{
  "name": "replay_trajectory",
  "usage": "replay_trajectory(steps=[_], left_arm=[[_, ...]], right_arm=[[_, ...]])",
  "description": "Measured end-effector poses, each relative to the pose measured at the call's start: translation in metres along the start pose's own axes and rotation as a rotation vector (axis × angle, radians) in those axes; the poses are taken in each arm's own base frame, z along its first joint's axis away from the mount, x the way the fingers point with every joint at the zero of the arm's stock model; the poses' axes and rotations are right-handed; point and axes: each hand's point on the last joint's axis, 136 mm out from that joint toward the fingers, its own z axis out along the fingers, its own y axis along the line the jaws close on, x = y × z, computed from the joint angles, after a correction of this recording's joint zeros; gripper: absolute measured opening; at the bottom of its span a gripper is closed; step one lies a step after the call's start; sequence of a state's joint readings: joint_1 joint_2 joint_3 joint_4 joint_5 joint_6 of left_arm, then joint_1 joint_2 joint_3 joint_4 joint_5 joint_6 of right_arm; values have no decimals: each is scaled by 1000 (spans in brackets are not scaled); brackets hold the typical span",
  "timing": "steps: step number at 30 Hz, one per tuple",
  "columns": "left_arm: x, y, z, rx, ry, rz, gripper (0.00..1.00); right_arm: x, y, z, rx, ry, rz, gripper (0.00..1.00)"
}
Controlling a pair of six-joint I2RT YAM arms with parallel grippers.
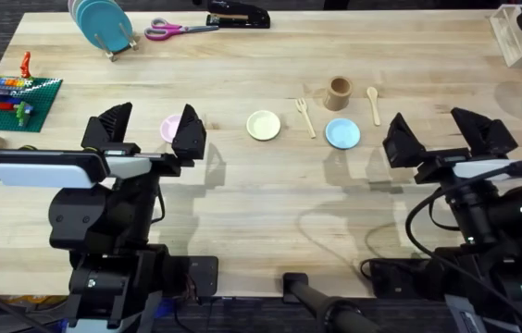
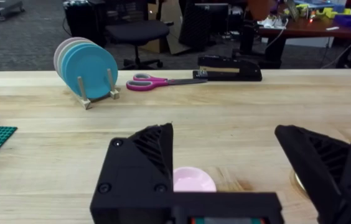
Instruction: Pick up a utensil and set it on the pink plate, then put the other utensil in the container.
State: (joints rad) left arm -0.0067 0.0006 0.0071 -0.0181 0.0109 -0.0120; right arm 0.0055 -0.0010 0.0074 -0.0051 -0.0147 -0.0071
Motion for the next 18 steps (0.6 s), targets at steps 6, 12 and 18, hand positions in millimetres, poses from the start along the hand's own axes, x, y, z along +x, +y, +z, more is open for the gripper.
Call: replay_trajectory(steps=[6, 12, 18], left_arm=[[-1, 0, 0, 0, -3, 0, 993], [-11, 0, 0, 1, -43, 1, 994], [-10, 0, -2, 0, -5, 0, 994]], right_arm=[[0, 0, 0, -2, 1, 0, 997], [-7, 1, 0, -5, -27, -1, 998], [-12, 1, 0, -5, -50, -3, 997]])
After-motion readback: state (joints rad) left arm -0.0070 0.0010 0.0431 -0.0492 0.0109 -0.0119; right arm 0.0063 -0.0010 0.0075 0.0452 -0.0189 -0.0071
